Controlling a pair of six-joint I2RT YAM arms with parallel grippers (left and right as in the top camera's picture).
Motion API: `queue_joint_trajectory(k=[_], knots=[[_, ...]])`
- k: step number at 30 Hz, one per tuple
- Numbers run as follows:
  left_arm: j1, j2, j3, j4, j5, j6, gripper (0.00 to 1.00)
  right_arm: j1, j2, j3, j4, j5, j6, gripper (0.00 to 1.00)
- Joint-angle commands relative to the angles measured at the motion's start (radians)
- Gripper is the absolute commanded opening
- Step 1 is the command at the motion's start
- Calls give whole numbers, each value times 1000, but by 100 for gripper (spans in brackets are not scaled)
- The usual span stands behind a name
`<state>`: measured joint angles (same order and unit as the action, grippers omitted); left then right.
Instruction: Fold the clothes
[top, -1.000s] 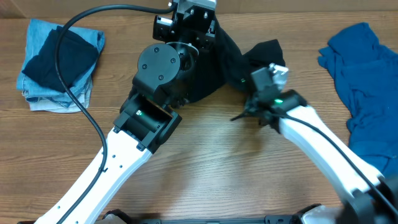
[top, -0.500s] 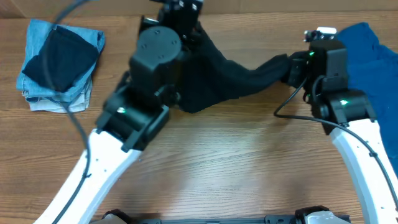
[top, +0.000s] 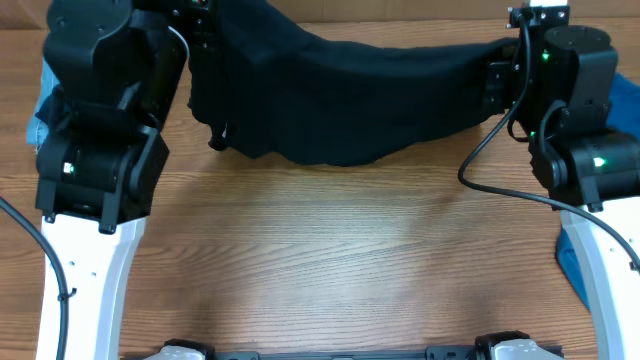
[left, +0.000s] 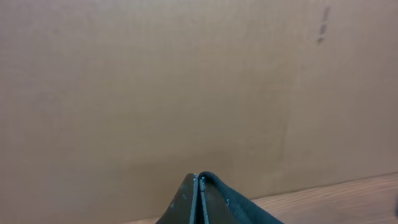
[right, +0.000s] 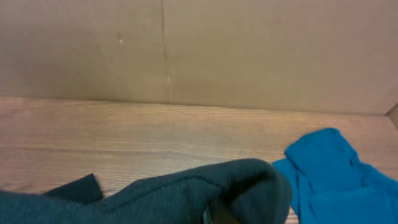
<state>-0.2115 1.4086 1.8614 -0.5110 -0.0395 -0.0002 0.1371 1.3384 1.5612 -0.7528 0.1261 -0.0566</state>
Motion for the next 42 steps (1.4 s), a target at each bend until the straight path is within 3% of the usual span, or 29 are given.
queue_joint_trajectory(k=[1,15,22,33,39,42], knots=[[87,-10,84,21,178,-79,4,-5,-1,104,11,-16,-48,4],[102,-10,307,-45,193,-74,4,-5,-1,302,3,-16,-103,4],[102,-10,432,-106,182,-49,4,-5,-1,400,-93,-11,-132,4],[102,-5,480,-209,-30,25,4,-17,0,478,-246,204,-162,4],[102,33,480,-219,-101,74,4,-101,9,478,-246,200,-188,4],[102,64,480,-217,-110,84,4,-145,27,478,-248,73,-211,4]])
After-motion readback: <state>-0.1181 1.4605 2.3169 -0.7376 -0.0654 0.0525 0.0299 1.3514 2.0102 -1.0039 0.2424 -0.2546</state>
